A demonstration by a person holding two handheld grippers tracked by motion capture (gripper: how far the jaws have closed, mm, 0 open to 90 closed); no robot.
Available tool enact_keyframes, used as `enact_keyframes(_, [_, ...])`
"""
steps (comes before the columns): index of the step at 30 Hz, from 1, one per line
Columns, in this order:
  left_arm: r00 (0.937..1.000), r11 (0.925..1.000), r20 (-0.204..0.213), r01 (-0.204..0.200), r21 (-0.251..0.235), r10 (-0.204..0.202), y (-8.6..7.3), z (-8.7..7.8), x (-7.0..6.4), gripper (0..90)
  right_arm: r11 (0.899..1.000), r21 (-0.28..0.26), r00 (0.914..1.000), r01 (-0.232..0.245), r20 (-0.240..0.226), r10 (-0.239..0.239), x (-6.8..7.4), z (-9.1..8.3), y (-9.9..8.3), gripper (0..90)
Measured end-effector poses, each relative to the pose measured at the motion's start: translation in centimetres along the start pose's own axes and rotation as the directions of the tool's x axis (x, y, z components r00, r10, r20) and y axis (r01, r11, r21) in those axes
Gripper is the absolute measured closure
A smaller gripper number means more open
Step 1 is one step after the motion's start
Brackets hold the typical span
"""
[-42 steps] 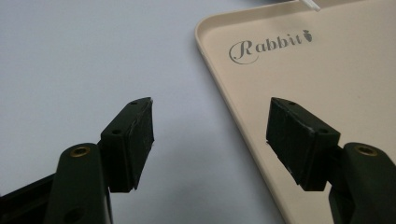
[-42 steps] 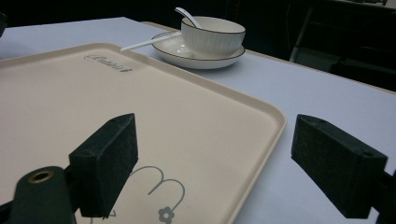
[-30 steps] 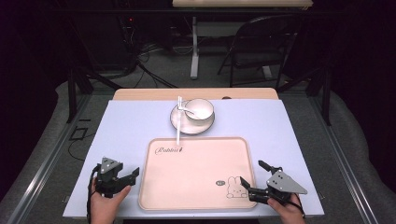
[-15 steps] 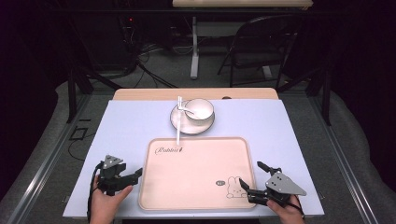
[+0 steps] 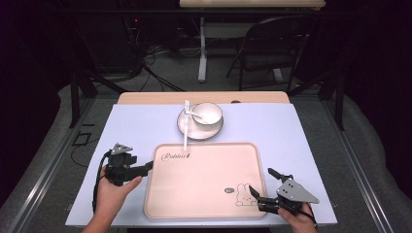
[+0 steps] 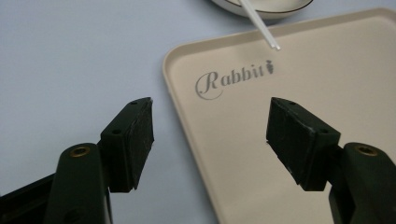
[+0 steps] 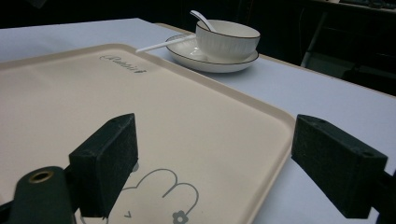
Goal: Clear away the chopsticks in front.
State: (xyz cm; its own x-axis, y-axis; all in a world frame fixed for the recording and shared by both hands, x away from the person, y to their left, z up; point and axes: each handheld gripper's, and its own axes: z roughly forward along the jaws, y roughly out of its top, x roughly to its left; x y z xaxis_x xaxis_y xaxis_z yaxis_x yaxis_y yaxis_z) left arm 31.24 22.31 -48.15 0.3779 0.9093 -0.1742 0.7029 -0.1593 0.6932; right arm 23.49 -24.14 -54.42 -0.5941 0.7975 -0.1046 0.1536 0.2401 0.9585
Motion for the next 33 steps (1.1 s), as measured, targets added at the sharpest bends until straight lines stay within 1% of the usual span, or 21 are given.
enact_keyframes(2, [1.0, 1.0, 0.006, 0.007, 0.001, -0.007, 0.6, 0.1, -0.1, 33.0, 1.0, 0.001, 1.0, -0.002, 0.001, 0.002, 0.0, 0.0, 0.0, 14.0])
enact_keyframes(5, [0.9998, 0.9997, 0.004, 0.018, 0.014, -0.018, 1.5, 0.2, -0.3, 35.7, 1.0, 0.002, 1.0, -0.005, 0.004, 0.005, -0.1, 0.0, 0.0, 14.0])
enact_keyframes(7, [0.9999, 0.9998, -0.001, 0.015, 0.01, -0.015, 2.0, 0.3, -0.3, 36.4, 1.0, 0.0, 1.0, -0.007, 0.007, 0.007, -0.1, 0.0, 0.0, 14.0])
enact_keyframes(9, [0.9999, 0.9999, 0.009, 0.008, 0.014, -0.008, 2.7, 0.4, -0.4, 39.0, 1.0, 0.001, 0.9999, -0.007, 0.008, 0.007, -0.1, 0.0, 0.0, 14.0])
enact_keyframes(12, [1.0, 0.9998, -0.002, -0.001, 0.017, 0.001, 3.5, 0.3, -0.5, 38.8, 1.0, 0.003, 1.0, -0.002, 0.009, 0.002, -0.1, 0.0, 0.0, 14.0])
enact_keyframes(15, [1.0, 1.0, -0.003, 0.0, 0.009, 0.0, 4.5, 0.2, -0.6, 37.5, 1.0, 0.003, 1.0, -0.002, 0.008, 0.002, -0.1, 0.0, 0.0, 14.0])
enact_keyframes(17, [0.9999, 1.0, -0.017, -0.003, 0.008, 0.003, 5.0, 0.3, -0.6, 36.6, 1.0, 0.003, 1.0, -0.002, 0.008, 0.002, -0.1, 0.0, 0.0, 14.0])
enact_keyframes(18, [0.9998, 0.9999, -0.019, -0.009, 0.011, 0.009, 5.3, 0.4, -0.6, 37.0, 1.0, 0.002, 1.0, -0.001, 0.009, 0.001, -0.1, 0.0, 0.0, 14.0])
enact_keyframes(21, [0.9996, 0.9998, -0.021, -0.018, -0.004, 0.018, 5.9, 0.9, -0.6, 36.9, 1.0, 0.002, 0.9999, 0.0, 0.011, 0.0, -0.1, -0.1, 0.0, 14.0])
enact_keyframes(23, [0.9997, 0.9999, -0.016, -0.016, 0.004, 0.016, 6.3, 1.2, -0.6, 36.8, 1.0, 0.003, 0.9999, 0.0, 0.01, 0.0, -0.1, 0.0, 0.0, 14.0])
enact_keyframes(25, [0.9998, 0.9998, 0.011, -0.019, 0.002, 0.019, 6.7, 1.5, -0.5, 37.6, 1.0, 0.007, 1.0, 0.001, 0.009, -0.001, -0.1, 0.0, 0.0, 14.0])
enact_keyframes(30, [0.9993, 0.9998, 0.036, 0.0, 0.021, -0.001, 7.5, 2.6, -0.4, 38.9, 1.0, 0.01, 1.0, 0.0, 0.006, 0.0, -0.1, 0.0, -0.1, 14.0])
enact_keyframes(33, [0.9989, 0.9997, 0.045, 0.014, 0.019, -0.014, 8.1, 3.0, -0.4, 39.2, 1.0, 0.01, 1.0, -0.001, 0.005, 0.001, -0.1, 0.0, -0.1, 14.0])
